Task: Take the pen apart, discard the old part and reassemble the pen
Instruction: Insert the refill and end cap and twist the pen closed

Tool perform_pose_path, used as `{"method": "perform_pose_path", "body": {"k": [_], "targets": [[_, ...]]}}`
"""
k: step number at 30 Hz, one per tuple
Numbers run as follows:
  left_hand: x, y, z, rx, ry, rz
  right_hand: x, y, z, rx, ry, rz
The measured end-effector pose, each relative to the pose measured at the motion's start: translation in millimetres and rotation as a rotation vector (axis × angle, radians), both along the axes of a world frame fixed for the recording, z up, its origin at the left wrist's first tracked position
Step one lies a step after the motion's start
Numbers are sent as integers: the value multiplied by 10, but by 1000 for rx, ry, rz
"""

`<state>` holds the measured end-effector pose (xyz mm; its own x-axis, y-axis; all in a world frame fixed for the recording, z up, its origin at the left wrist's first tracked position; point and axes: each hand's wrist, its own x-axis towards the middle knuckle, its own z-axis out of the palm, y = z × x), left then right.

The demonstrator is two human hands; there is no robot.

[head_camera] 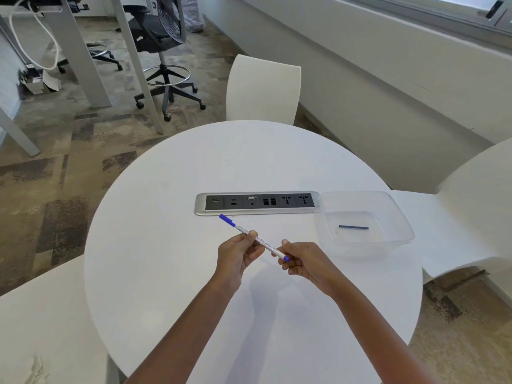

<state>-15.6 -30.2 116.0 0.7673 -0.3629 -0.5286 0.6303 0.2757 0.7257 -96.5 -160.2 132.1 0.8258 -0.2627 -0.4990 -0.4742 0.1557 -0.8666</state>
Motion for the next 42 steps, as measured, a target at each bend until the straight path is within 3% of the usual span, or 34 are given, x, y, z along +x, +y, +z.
{"method": "perform_pose_path", "body": {"k": [5,15,22,31,42], "targets": [[-5,-15,-29,67,-82,-70,72,47,-10,-49,-6,64],[48,-42,-174,383,-401,-249,137,47,-174,-192,-18,161],[68,-46,-544,861,-812,-268,292,80,-479,-502,85,55],[203,102,-1097,1427,-1079,-708,448,165,-824,-820,256,56],[290,222,-1349,1459,-1073,-798,457,280,-1001,-918,291,91]]}}
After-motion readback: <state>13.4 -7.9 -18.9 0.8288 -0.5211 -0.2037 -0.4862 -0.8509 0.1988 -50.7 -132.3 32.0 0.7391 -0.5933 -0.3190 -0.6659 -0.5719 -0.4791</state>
